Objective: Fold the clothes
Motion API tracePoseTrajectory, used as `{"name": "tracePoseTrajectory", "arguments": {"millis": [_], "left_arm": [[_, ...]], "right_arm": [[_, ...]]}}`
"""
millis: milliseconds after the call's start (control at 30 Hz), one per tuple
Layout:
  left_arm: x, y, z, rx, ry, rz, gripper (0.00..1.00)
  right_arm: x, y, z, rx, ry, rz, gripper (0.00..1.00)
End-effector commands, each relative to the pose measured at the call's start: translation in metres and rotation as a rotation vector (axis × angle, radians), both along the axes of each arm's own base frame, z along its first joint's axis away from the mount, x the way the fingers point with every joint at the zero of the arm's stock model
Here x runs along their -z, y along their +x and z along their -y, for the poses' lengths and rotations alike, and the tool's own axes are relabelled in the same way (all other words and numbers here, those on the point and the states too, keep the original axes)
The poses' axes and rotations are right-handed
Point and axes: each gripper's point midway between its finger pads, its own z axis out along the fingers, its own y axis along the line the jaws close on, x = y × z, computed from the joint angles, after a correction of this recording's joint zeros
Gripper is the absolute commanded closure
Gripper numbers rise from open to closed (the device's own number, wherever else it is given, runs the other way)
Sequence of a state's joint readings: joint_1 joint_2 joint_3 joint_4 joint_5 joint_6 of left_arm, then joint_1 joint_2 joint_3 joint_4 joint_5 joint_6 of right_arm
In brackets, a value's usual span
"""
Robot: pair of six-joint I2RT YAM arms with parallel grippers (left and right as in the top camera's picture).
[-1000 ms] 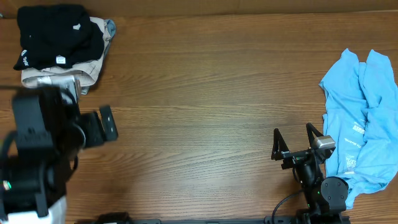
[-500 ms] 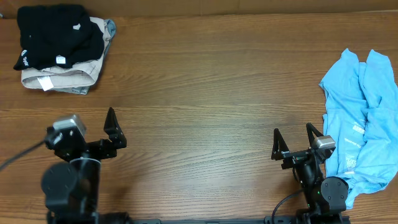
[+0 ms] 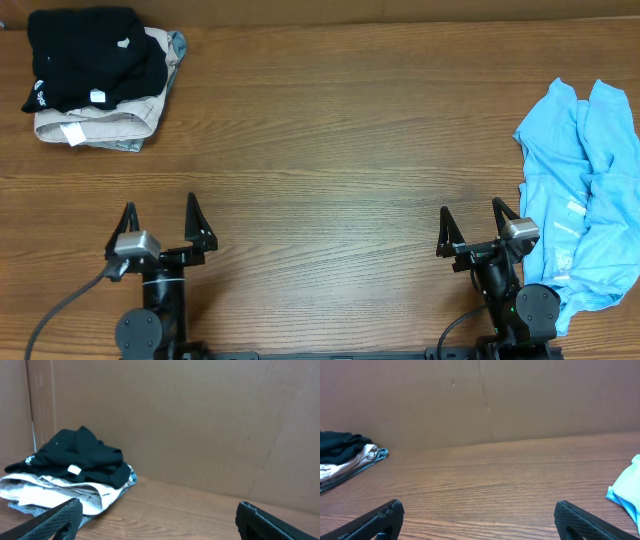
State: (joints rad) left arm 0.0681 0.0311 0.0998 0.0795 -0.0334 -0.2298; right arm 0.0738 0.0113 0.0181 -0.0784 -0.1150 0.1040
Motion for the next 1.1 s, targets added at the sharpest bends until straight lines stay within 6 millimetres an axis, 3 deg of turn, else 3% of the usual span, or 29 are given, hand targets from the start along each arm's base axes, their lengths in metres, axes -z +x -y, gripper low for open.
{"name": "tracePoseTrajectory", "arguments": {"millis": [0,133,333,1067], "left_arm": [[0.012,0.001,-0.001,-0.005,-0.01,0.003,0.0],[0.032,0.005,-0.004,-0.018,-0.015,-0.039,0.0],[0.079,0.006,-0.001,-0.005,-0.021,-0.224,0.0],[0.078,0.007,0.002,0.014,-0.001,-0.224,0.0]], "right_arm": [[0.002,0.0,0.0,0.004,-0.003,0.003,0.0],[0.002,0.0,0.0,0.004,-0.003,0.003,0.0],[0.002,0.0,0.0,0.005,-0.003,0.003,0.0],[0.002,0.0,0.0,0.004,-0.003,0.003,0.0]]}}
